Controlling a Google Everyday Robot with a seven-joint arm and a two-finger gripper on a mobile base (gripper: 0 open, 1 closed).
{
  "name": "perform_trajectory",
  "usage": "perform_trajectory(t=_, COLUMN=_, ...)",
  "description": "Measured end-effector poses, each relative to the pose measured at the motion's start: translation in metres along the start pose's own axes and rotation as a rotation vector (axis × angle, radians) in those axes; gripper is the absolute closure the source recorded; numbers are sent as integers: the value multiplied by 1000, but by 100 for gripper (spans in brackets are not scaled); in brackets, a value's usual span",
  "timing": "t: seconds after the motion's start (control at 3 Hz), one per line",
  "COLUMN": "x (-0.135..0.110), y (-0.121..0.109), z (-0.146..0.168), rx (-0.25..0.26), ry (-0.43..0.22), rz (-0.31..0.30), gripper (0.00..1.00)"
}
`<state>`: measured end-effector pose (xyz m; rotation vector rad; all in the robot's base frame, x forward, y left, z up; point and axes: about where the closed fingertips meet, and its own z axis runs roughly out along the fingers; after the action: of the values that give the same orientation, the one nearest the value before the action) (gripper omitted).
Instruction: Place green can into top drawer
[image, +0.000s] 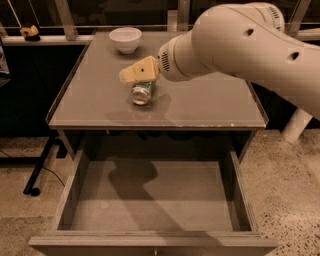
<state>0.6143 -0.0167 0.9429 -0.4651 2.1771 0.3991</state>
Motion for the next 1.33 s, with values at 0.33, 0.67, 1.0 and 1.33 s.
perform_trajectory(t=0.33, x=-9, y=-2, z=12, rx=-2, ry=-2, rz=5, gripper=0)
perform_trajectory(t=0.67, x=-11, y=-5, z=33, rx=-16, ry=21, rz=19, gripper=0)
perform_trajectory(t=1.0, x=-11, y=-5, z=33, rx=-16, ry=21, rz=20, gripper=0)
perform_trajectory(t=1.33, x=-11, y=-2, z=45, rx=-31, ry=35, rz=22, gripper=0)
